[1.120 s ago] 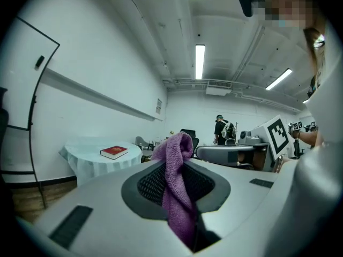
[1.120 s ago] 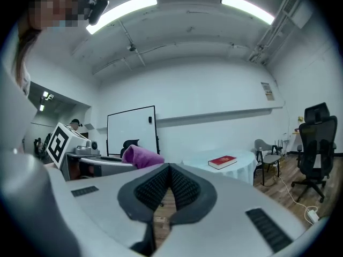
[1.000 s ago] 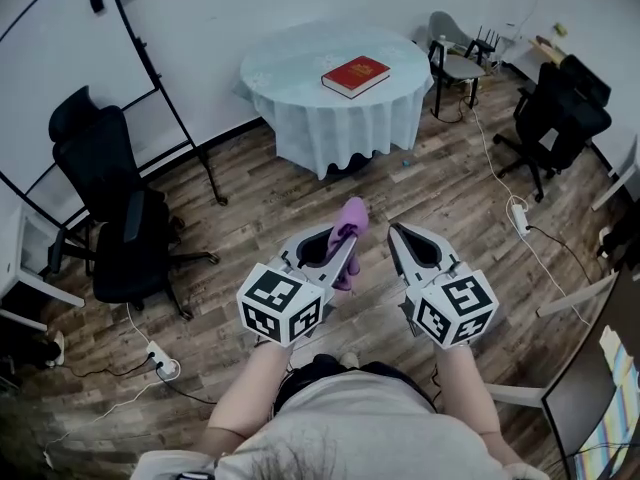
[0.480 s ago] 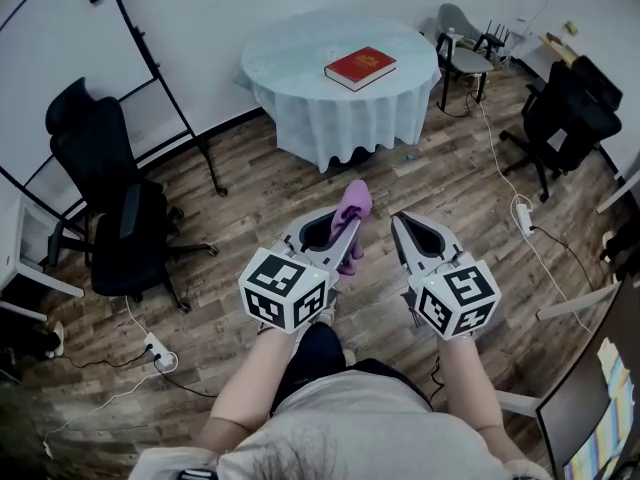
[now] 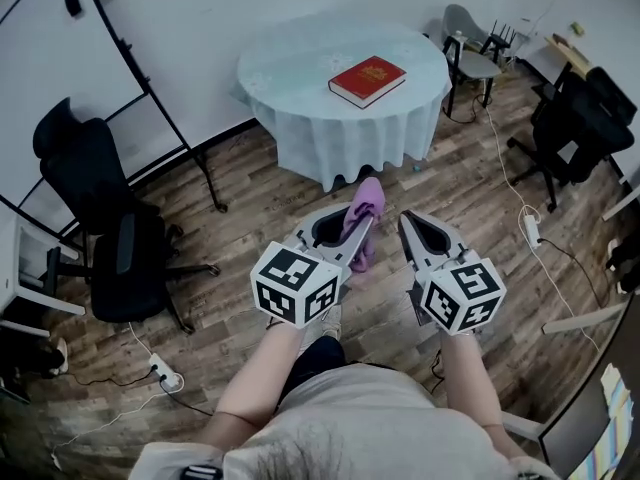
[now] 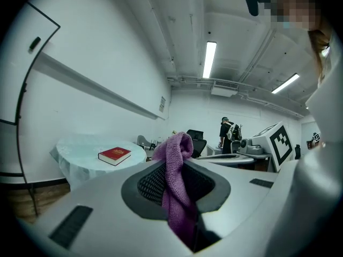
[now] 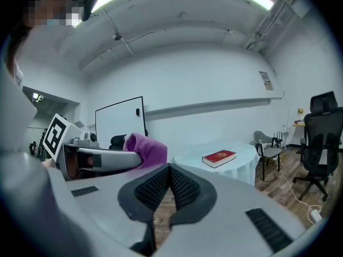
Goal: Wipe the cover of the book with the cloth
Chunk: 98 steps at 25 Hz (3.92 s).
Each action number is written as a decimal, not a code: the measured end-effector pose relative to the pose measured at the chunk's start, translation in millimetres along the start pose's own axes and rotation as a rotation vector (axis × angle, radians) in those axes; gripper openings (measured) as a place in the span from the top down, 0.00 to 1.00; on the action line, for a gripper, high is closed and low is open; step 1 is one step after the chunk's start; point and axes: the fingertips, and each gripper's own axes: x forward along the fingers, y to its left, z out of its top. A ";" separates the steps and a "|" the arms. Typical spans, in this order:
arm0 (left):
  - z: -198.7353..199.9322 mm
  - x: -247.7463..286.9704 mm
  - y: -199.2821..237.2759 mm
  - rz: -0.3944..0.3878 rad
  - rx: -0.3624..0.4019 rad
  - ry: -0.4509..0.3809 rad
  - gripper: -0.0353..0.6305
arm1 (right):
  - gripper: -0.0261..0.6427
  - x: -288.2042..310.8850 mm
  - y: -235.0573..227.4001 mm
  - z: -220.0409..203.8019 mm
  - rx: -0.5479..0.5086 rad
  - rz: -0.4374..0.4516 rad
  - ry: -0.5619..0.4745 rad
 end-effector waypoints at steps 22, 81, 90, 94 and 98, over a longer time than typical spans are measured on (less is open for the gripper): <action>37.9 96.9 167.8 -0.095 -0.034 0.046 0.82 | 0.93 180.6 -64.6 39.0 0.074 -0.095 -0.019; 93.3 372.8 318.7 0.027 -0.080 0.066 0.82 | 0.93 384.9 -324.8 87.2 0.096 0.023 0.062; 88.8 395.1 326.3 0.020 -0.087 0.095 0.82 | 0.93 394.7 -341.2 83.1 0.109 0.024 0.078; 90.4 404.3 338.5 0.018 -0.088 0.104 0.82 | 0.93 405.1 -347.3 86.1 0.117 0.025 0.065; 90.8 416.4 354.7 0.007 -0.084 0.118 0.82 | 0.93 420.1 -360.4 85.2 0.138 -0.011 0.063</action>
